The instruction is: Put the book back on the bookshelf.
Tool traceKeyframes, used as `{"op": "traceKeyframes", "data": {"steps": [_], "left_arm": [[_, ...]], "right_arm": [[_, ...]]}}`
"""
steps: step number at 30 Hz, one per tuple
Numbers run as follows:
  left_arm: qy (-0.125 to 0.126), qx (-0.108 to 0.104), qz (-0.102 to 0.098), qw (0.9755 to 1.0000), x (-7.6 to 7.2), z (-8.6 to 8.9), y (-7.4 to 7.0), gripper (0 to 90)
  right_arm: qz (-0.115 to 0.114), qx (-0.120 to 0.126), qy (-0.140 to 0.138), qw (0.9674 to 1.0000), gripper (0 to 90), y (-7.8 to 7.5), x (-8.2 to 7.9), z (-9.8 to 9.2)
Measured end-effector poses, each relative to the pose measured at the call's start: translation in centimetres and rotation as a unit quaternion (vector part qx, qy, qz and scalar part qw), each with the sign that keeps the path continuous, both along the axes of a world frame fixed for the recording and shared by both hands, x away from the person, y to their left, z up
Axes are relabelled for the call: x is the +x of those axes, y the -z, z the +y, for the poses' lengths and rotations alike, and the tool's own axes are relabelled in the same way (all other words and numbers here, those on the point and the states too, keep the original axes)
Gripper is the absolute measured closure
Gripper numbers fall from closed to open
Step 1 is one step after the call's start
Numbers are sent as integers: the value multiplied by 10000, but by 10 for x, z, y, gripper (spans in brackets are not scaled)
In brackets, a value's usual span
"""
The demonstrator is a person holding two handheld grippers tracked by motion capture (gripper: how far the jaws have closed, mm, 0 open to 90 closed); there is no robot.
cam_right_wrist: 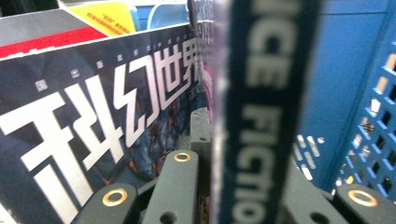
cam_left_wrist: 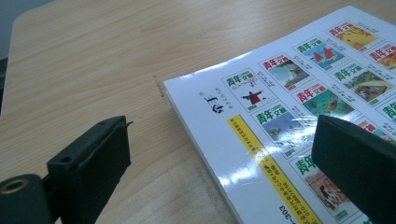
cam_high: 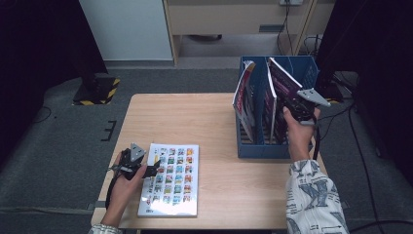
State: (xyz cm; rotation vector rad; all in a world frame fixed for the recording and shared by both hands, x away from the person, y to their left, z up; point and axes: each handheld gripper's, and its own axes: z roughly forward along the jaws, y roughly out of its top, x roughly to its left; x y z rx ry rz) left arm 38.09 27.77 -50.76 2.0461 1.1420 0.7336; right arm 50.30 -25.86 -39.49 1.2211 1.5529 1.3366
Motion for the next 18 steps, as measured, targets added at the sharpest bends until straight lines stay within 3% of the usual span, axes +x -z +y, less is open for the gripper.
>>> {"op": "traceKeyframes", "data": {"steps": [18], "left_arm": [[0, 35, -14, 10000, 0, 0, 0, 40]], "right_arm": [[232, -83, -211, 9995, 835, 13, 0, 3]]}}
